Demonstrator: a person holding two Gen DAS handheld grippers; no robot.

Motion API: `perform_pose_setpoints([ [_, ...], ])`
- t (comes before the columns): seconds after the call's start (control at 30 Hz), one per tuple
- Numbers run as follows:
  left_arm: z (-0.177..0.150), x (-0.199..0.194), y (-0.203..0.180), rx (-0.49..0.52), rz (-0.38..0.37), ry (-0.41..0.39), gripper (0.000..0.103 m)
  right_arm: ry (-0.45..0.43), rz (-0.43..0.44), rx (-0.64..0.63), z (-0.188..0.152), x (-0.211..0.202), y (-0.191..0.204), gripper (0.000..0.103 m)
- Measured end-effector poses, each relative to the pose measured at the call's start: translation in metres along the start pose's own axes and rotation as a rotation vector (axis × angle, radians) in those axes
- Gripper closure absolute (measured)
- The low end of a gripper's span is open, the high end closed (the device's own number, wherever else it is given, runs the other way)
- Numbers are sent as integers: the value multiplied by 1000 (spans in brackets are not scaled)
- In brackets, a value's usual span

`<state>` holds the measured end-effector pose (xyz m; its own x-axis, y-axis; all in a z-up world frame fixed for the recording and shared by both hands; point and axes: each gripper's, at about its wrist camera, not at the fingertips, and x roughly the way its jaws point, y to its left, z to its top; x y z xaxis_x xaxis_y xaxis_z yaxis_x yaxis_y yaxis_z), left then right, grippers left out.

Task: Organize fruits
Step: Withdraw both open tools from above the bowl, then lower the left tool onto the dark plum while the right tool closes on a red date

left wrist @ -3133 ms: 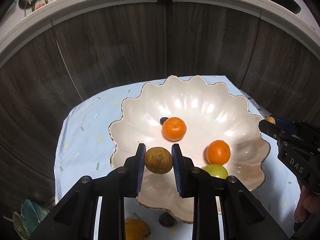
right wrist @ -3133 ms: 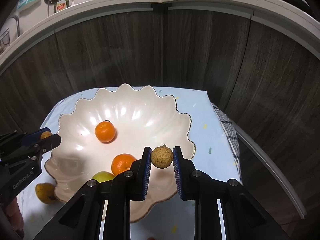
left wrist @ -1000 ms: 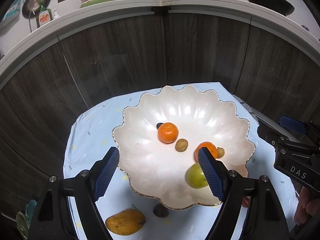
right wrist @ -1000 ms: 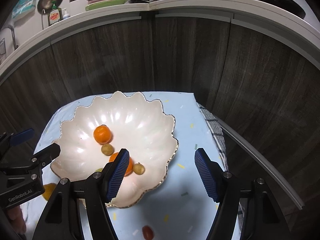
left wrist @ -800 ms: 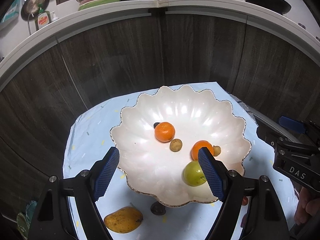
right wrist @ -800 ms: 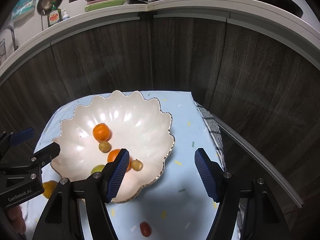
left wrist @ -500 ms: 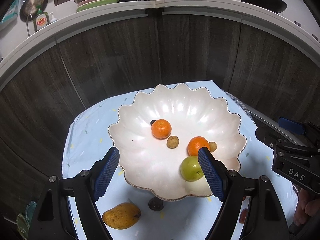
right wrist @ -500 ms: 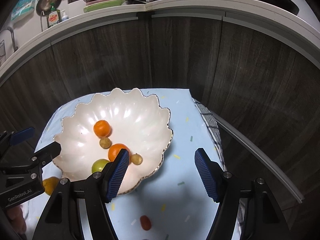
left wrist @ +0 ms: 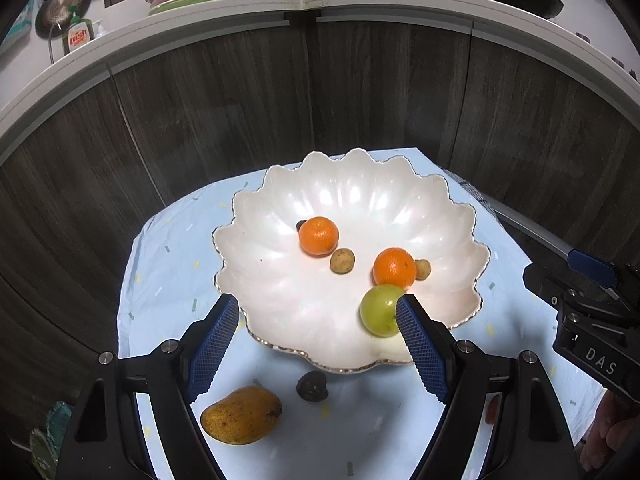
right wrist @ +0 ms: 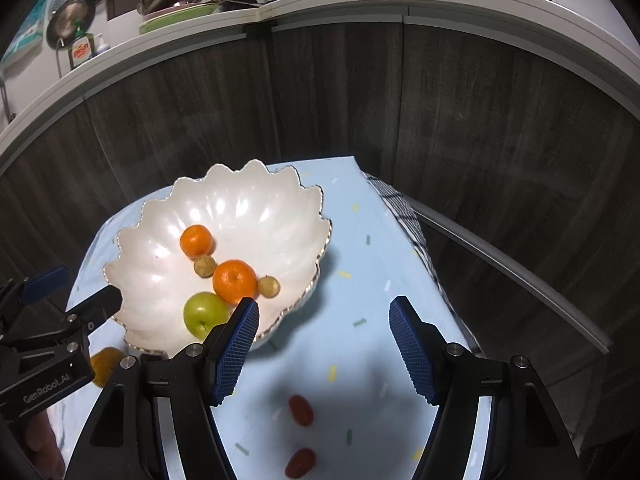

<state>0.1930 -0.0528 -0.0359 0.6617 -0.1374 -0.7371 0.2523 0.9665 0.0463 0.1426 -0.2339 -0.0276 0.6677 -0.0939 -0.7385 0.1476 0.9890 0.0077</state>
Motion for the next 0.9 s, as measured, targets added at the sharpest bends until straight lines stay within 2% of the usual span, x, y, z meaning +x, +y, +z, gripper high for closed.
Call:
perform_pose_setpoints([
  [0.47, -27, -3, 11, 23, -14, 0, 22, 7, -35, -15, -23, -6, 19, 34],
  [0.9, -51, 8, 19, 32, -21, 30, 22, 59, -36, -23, -50, 8, 28, 35],
])
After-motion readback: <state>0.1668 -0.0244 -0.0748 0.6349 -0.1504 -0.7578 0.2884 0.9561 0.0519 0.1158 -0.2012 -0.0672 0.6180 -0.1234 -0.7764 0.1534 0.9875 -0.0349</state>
